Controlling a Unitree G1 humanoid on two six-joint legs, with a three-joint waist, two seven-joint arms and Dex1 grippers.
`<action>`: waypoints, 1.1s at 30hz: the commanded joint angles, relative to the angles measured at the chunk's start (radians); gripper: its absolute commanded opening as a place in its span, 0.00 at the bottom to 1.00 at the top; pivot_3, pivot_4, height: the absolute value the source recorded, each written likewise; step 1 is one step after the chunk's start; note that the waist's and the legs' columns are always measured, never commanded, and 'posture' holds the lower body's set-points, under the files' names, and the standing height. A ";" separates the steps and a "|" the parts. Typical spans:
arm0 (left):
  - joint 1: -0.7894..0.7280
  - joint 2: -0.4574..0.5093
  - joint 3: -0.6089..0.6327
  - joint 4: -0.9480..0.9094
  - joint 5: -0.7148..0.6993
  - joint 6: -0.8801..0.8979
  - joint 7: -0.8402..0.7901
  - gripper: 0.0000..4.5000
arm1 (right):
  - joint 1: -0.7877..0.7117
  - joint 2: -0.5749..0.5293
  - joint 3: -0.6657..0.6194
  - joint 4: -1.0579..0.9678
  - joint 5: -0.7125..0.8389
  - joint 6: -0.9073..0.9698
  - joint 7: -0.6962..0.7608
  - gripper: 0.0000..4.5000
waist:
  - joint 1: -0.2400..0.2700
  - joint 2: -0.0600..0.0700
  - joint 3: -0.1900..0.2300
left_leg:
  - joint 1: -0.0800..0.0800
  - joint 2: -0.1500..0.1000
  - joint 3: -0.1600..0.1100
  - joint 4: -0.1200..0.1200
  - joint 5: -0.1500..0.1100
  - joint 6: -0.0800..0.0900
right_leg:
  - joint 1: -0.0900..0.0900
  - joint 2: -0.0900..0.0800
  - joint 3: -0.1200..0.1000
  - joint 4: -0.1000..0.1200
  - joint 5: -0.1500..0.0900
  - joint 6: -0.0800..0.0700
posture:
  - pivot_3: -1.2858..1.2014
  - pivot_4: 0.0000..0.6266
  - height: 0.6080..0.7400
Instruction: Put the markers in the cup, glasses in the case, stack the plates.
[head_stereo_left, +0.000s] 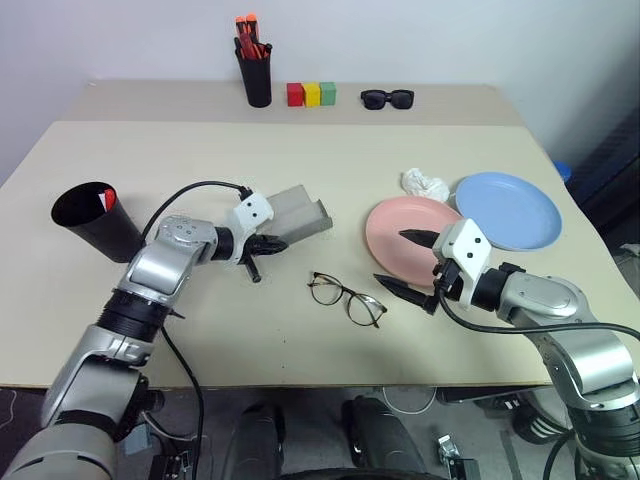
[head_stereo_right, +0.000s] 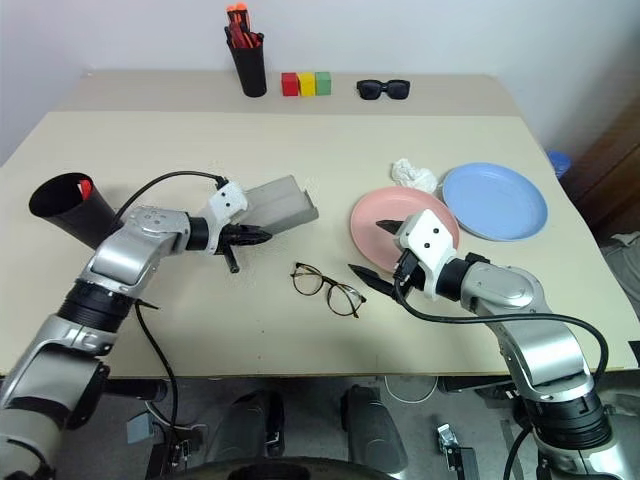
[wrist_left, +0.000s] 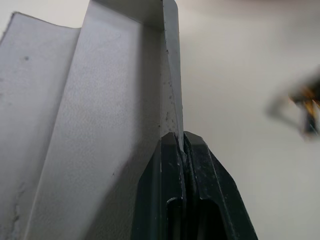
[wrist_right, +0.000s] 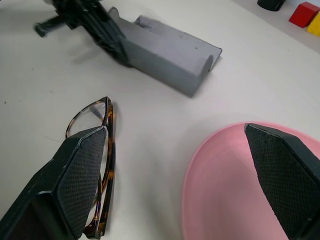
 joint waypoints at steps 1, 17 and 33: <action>0.003 0.049 -0.016 -0.032 0.025 -0.149 -0.122 0.00 | -0.015 0.005 -0.002 -0.038 0.015 -0.011 0.005 1.00 | 0.001 0.000 0.000 | 0.000 0.000 0.000 0.000 0.000 0.000 | 0.000 0.000 0.000 0.000 0.000 0.000 | 0.52 0.24 0.87; -0.068 -0.012 0.013 0.139 0.086 -0.279 -0.154 0.54 | -0.036 -0.004 0.029 -0.096 0.040 0.069 0.001 1.00 | 0.023 0.000 0.000 | 0.000 0.000 0.000 0.001 0.000 0.001 | 0.000 0.000 0.000 0.000 0.000 0.000 | 0.52 0.24 0.87; 0.272 0.008 0.292 -0.320 -0.107 -0.166 0.014 0.54 | -0.215 0.014 0.258 -0.201 -0.032 0.470 -0.170 1.00 | 0.016 0.001 -0.001 | 0.000 0.001 0.001 0.001 0.000 0.001 | 0.000 0.000 0.001 0.001 0.000 0.000 | 0.52 0.24 0.87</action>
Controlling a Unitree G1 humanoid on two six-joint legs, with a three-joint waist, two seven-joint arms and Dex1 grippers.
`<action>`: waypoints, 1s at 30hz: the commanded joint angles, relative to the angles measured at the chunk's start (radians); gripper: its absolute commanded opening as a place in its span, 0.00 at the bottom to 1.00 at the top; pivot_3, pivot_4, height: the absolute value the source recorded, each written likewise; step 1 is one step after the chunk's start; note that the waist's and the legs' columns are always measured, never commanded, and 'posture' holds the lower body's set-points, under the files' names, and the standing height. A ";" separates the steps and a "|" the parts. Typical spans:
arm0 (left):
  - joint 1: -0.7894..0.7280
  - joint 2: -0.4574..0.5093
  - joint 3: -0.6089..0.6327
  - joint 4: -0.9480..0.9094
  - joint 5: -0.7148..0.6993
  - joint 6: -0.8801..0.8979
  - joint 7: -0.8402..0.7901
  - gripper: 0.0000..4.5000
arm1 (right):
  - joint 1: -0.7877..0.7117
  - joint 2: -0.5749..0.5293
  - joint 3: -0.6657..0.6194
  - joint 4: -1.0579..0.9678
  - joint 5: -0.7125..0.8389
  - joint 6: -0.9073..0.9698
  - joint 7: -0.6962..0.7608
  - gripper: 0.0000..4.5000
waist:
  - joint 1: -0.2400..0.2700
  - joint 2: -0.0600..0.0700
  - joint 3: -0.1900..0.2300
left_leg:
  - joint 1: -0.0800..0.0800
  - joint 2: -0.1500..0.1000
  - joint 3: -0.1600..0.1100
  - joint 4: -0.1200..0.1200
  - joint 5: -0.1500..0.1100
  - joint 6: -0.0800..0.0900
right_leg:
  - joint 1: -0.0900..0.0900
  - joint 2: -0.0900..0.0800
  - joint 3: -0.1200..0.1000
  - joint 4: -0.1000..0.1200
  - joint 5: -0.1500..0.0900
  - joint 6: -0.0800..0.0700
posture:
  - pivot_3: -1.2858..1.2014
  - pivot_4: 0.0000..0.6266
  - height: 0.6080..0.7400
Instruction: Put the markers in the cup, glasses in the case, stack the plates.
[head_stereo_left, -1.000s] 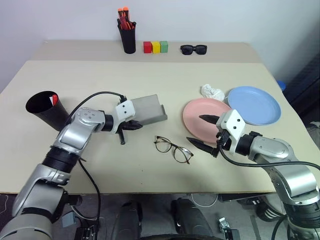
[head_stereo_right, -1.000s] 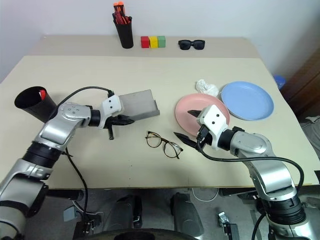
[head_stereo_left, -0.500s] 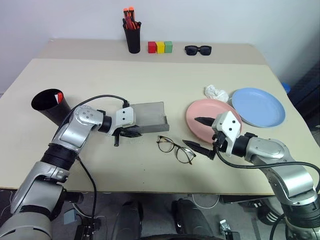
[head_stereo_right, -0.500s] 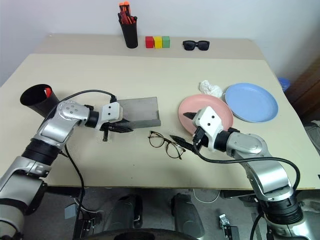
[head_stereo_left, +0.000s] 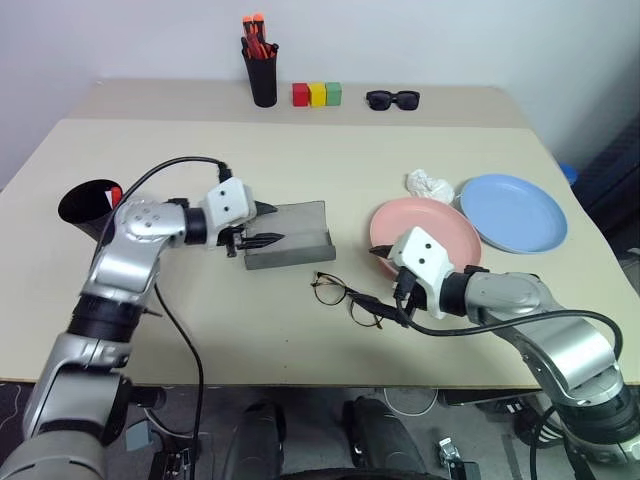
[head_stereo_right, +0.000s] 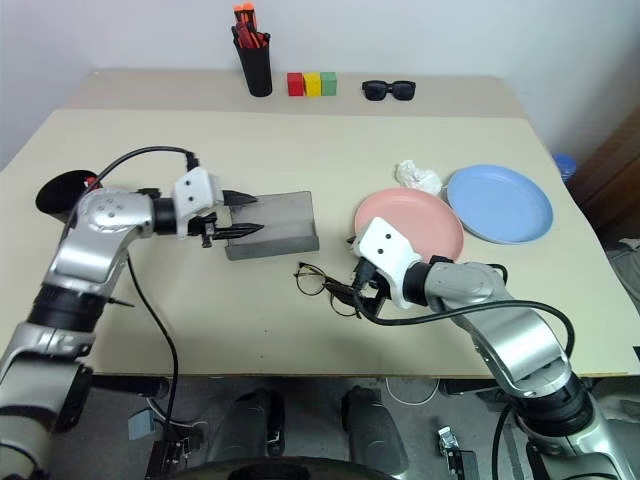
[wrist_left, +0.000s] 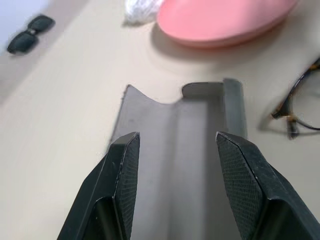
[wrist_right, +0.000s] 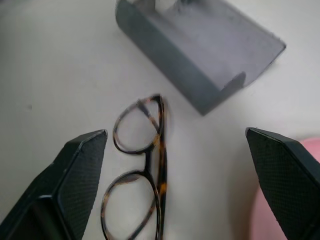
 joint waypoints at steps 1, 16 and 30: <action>0.168 -0.003 0.066 -0.210 -0.082 0.059 0.046 0.54 | -0.043 0.026 0.034 -0.039 -0.016 0.080 -0.054 1.00 | 0.000 0.000 0.000 | 0.000 0.000 0.000 0.000 0.000 0.000 | 0.000 0.000 0.000 0.000 0.000 0.000 | 0.52 0.24 0.87; 0.505 -0.045 0.088 -0.503 -0.133 0.113 0.193 0.55 | -0.080 0.067 0.110 0.061 -0.036 0.177 -0.103 0.95 | -0.002 -0.001 -0.001 | 0.001 0.000 0.000 0.000 0.000 0.000 | 0.000 -0.001 0.000 -0.001 -0.002 -0.003 | 0.52 0.24 0.87; 0.499 -0.038 0.091 -0.494 -0.137 0.128 0.238 0.55 | -0.102 0.086 0.114 0.085 -0.034 0.192 -0.103 0.01 | -0.001 -0.001 -0.001 | 0.001 0.000 0.000 0.000 0.000 0.000 | 0.000 -0.001 0.000 -0.001 -0.002 -0.004 | 0.52 0.24 0.87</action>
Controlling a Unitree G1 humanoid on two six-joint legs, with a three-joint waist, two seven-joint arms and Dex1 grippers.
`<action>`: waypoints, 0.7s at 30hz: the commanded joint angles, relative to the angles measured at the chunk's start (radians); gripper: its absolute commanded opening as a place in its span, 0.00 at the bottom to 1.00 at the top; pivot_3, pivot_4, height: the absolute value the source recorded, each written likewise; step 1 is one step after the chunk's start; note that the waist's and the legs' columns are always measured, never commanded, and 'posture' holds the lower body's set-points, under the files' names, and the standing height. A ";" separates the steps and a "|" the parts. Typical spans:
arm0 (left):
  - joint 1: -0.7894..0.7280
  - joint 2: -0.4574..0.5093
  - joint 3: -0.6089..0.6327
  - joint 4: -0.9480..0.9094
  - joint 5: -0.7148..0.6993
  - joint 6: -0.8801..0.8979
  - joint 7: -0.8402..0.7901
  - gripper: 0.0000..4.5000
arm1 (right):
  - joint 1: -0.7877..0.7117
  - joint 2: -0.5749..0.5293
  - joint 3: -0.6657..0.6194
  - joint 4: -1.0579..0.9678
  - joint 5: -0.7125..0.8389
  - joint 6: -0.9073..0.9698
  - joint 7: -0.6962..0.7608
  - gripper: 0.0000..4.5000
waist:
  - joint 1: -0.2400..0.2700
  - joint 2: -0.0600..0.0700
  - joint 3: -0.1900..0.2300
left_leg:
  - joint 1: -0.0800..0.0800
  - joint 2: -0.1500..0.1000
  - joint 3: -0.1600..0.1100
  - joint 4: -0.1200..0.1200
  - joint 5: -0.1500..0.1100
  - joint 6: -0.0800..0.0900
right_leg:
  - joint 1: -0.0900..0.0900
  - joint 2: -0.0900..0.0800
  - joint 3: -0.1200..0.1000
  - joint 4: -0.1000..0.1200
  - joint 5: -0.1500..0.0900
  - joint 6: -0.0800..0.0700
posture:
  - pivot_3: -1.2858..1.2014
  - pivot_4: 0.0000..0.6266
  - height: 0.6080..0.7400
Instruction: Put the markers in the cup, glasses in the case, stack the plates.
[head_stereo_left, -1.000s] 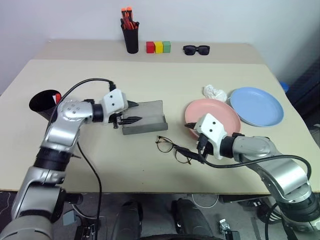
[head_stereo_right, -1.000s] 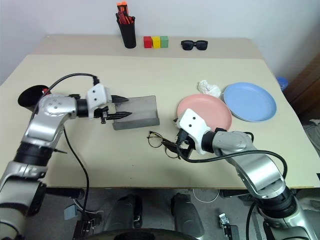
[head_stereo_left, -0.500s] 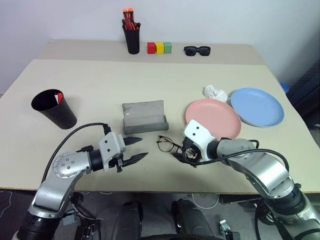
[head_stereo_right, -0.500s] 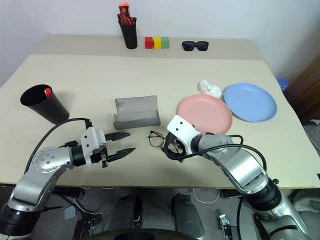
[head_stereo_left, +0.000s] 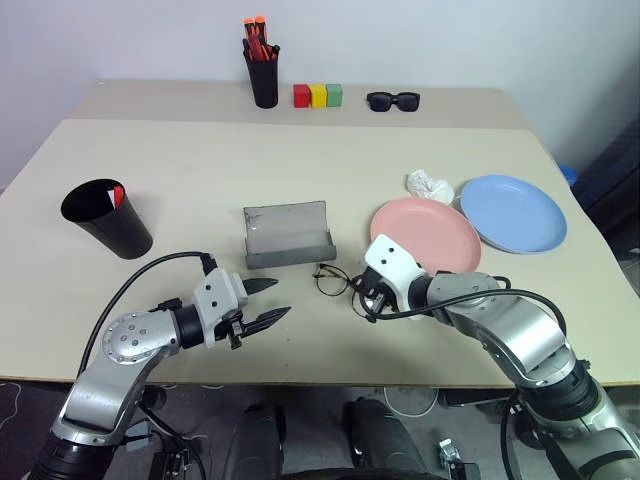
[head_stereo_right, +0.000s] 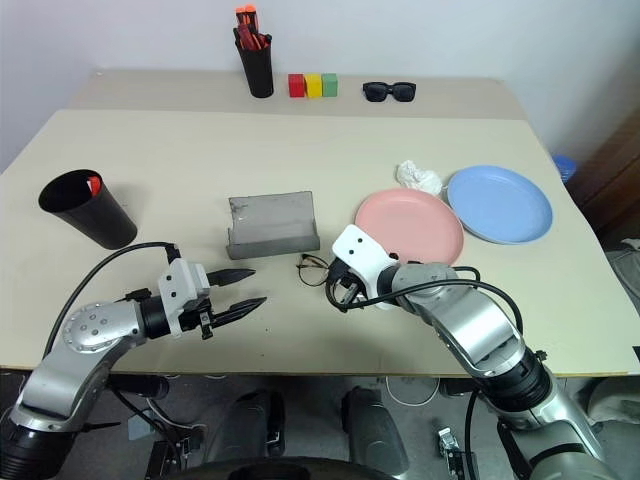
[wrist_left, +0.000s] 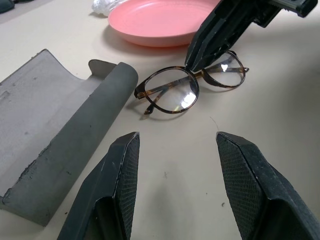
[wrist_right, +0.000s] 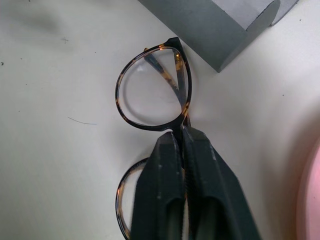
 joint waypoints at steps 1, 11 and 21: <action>-0.013 0.006 0.027 -0.022 -0.012 0.007 0.019 0.55 | -0.020 -0.002 -0.003 -0.018 -0.005 0.002 0.002 0.01 | 0.000 0.000 0.000 | 0.000 0.000 0.000 0.000 0.000 0.000 | 0.000 0.000 0.000 0.000 0.000 0.000 | 0.52 0.24 0.87; 0.031 0.008 0.154 0.027 -0.024 0.006 0.080 0.55 | -0.173 -0.098 0.003 -0.024 -0.054 -0.231 0.144 0.01 | -0.004 0.001 0.000 | 0.000 0.000 0.000 -0.001 0.000 0.000 | -0.001 0.000 0.000 0.000 0.000 0.000 | 0.52 0.24 0.87; 0.115 -0.017 0.220 0.064 -0.030 -0.039 0.097 0.55 | -0.513 0.179 0.170 0.531 -0.254 -0.601 0.199 0.01 | -0.025 0.001 0.001 | 0.000 0.000 0.002 -0.001 0.000 0.000 | -0.002 0.000 0.000 0.000 0.000 0.000 | 0.52 0.24 0.87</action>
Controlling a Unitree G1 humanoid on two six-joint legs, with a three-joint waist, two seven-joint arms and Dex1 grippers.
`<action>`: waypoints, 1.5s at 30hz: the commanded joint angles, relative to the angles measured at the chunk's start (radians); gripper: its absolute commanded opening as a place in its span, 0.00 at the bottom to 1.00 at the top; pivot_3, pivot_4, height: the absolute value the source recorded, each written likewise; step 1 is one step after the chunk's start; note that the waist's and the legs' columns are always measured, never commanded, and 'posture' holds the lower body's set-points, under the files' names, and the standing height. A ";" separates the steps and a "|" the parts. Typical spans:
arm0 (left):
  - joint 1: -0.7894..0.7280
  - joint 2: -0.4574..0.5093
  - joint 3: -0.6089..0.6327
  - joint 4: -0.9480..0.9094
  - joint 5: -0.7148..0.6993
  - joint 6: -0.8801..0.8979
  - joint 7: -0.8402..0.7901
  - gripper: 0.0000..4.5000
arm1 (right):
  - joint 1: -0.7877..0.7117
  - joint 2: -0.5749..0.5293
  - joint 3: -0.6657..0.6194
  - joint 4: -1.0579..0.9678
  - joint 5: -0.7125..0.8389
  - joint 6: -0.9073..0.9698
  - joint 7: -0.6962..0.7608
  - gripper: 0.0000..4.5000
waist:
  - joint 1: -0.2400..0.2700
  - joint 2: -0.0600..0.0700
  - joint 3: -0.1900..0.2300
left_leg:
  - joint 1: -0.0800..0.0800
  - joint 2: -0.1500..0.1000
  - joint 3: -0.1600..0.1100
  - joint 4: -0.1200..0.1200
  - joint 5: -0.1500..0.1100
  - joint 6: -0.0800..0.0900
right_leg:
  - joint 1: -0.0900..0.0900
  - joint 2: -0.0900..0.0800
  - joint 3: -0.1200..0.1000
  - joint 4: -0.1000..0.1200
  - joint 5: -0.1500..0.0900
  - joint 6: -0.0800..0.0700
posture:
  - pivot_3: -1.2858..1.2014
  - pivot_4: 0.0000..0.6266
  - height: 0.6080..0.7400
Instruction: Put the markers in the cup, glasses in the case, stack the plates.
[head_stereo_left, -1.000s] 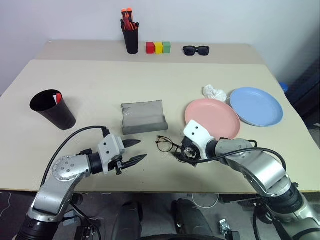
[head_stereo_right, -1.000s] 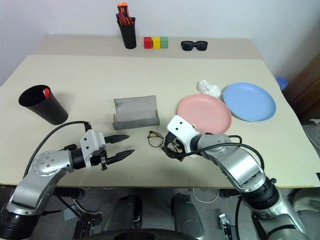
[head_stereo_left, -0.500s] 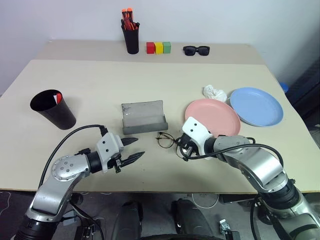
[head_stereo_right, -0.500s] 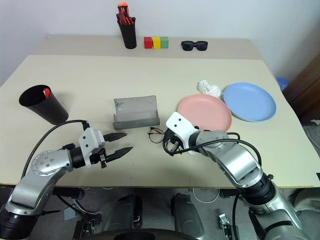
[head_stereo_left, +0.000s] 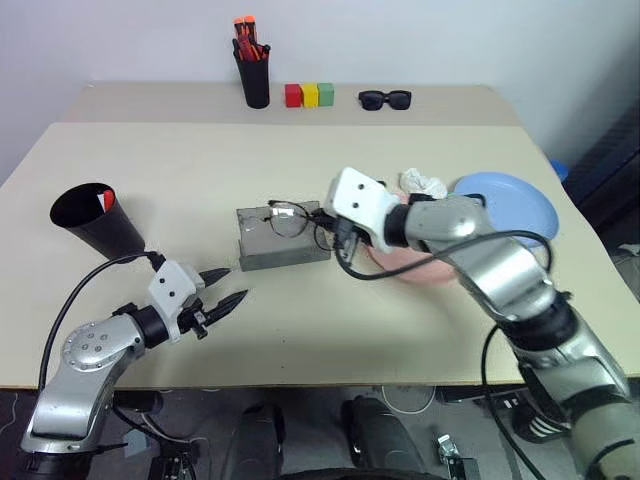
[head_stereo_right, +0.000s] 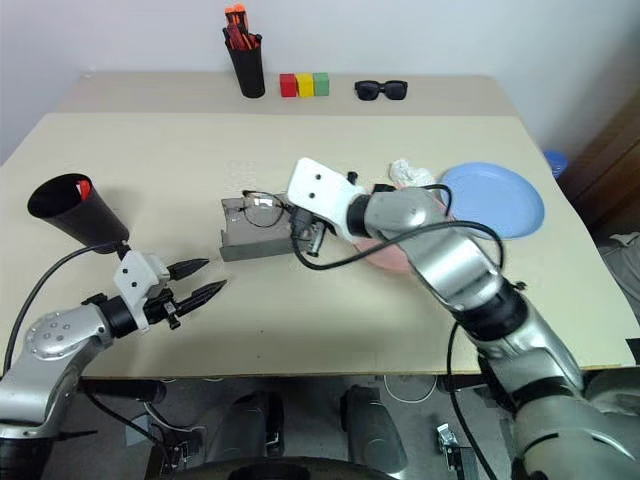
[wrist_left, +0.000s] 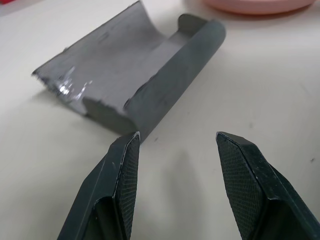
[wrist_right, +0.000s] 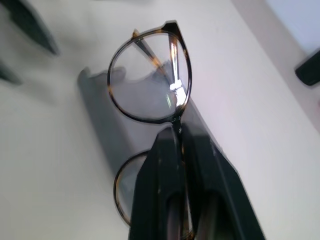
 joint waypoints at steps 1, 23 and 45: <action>0.027 -0.013 0.036 -0.032 -0.017 -0.027 0.018 0.55 | -0.092 0.078 0.031 0.196 -0.077 -0.174 0.027 0.01 | 0.001 0.000 0.000 | 0.000 0.000 0.000 0.000 0.000 0.000 | 0.000 0.000 0.000 0.000 0.000 0.000 | 0.52 0.24 0.87; 0.079 -0.030 0.062 -0.109 -0.027 -0.013 0.089 0.55 | -0.112 0.179 0.010 0.549 -0.240 -0.499 0.169 0.66 | 0.001 0.000 0.000 | 0.000 0.000 0.000 -0.001 0.000 0.000 | 0.000 -0.001 -0.001 0.000 0.000 0.000 | 0.52 0.24 0.87; -1.056 -0.131 -0.213 0.826 0.075 0.425 0.212 0.01 | 0.673 0.033 -0.366 -0.399 0.063 -0.137 0.037 0.68 | 0.026 -0.001 0.000 | 0.000 -0.002 -0.003 0.001 0.000 0.000 | 0.002 0.001 -0.002 0.000 0.002 0.004 | 0.52 0.24 0.87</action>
